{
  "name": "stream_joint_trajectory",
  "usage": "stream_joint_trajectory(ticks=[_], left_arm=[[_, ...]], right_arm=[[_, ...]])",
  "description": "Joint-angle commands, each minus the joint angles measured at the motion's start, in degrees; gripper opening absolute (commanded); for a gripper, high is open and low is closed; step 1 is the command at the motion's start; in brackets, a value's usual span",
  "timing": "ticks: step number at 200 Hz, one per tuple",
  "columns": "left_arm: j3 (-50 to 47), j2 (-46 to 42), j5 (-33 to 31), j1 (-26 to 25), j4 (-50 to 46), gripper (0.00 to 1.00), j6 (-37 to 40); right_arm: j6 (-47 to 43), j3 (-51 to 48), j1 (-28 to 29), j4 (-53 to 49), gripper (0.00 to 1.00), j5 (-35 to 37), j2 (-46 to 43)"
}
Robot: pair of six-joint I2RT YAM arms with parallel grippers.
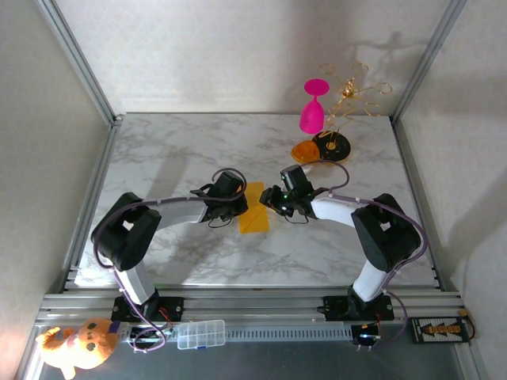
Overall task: Fold a paper plane with a square sheet of paper (pick it up from the middle)
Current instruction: Turn over the paper at the center of the table.
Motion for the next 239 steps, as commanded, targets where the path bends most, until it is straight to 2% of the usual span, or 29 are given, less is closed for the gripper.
stream_joint_trajectory(ticks=[1,91,172,239], left_arm=[[0.3,1.5,-4.0,0.7,0.5,0.01,-2.5],[-4.3,2.8,-3.4,0.7,3.2,0.00,-6.7],[-5.2,3.0,-2.5,0.7,3.9,0.00,-6.9],[-5.0,3.2,-2.3,0.7,3.9,0.00,-7.0]], right_arm=[[2.8,1.5,0.7,-3.7,0.37,0.6,2.0],[4.0,4.2,1.8,-4.8,0.37,-1.0,5.4],[4.2,5.5,2.5,-3.0,0.25,-3.5,7.8],[5.1,4.2,2.7,2.7,0.22,-7.6,8.4]])
